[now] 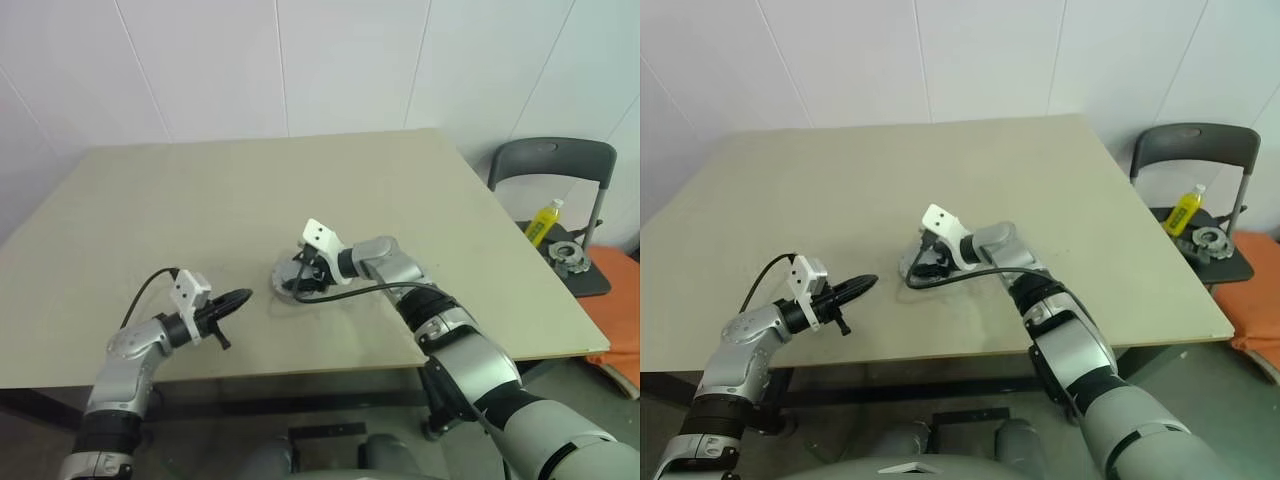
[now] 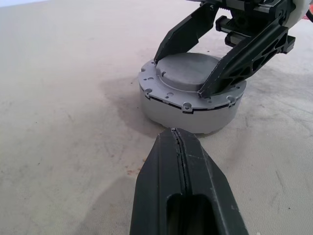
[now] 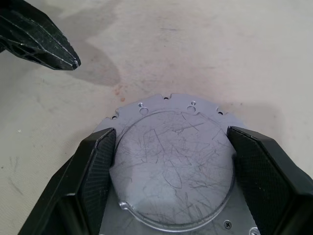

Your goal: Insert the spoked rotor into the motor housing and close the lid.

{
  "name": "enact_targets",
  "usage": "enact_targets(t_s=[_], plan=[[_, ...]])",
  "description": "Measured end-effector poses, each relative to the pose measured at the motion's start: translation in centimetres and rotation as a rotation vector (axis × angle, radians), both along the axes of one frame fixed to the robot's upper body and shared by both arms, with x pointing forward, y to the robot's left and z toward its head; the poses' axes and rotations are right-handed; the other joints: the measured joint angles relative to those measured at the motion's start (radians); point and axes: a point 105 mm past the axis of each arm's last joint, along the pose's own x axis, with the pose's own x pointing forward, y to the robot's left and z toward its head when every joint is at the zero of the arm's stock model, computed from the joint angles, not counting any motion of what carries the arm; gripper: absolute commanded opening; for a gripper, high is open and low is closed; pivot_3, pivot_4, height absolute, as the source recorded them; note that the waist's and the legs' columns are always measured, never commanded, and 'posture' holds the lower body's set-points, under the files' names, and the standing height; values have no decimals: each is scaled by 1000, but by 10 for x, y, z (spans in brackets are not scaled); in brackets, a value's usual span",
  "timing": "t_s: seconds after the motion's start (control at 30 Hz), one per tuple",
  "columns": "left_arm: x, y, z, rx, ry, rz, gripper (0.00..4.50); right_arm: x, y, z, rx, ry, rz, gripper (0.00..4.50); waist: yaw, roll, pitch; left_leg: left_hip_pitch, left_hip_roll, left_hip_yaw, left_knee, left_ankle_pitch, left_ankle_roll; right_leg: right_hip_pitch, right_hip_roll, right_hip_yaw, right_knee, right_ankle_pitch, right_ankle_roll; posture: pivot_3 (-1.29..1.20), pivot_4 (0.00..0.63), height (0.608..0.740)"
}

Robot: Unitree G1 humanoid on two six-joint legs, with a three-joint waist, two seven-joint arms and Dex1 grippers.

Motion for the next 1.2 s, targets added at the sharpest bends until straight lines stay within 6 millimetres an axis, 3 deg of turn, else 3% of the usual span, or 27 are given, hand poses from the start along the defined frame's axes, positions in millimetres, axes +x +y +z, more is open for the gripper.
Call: enact_targets(t_s=[0.67, 0.97, 1.07, 1.2], plan=[[0, -1, 1, 0, -2, -5, 0, -1, -11, -3, -46, -39, 28, 3270, 23, 0, -1, 1, -1, 1, 0, 0, 0, 2, -2, 0, -1, -1, 1, 0, 0, 740], [6, -5, 7, -7, -19, -17, 0, -1, -18, -6, 18, 47, -25, 3270, 31, 1, -2, 2, -1, 1, 0, 0, 0, 3, -4, 0, -1, -3, 4, 0, 0, 740], [11, -12, 13, -24, -31, -38, 0, -2, -20, -6, 48, 63, -32, 3270, 32, 0, -3, 1, -1, 2, 0, 0, 0, 3, -4, 0, -2, -1, 2, 0, 0, 740], [27, -41, 22, -60, -52, -128, 0, -3, -24, -7, 48, 49, -32, 3270, 40, -1, -3, 1, -3, 1, 1, 0, 0, 4, -4, -1, -2, -2, 2, 0, 0, 740]])
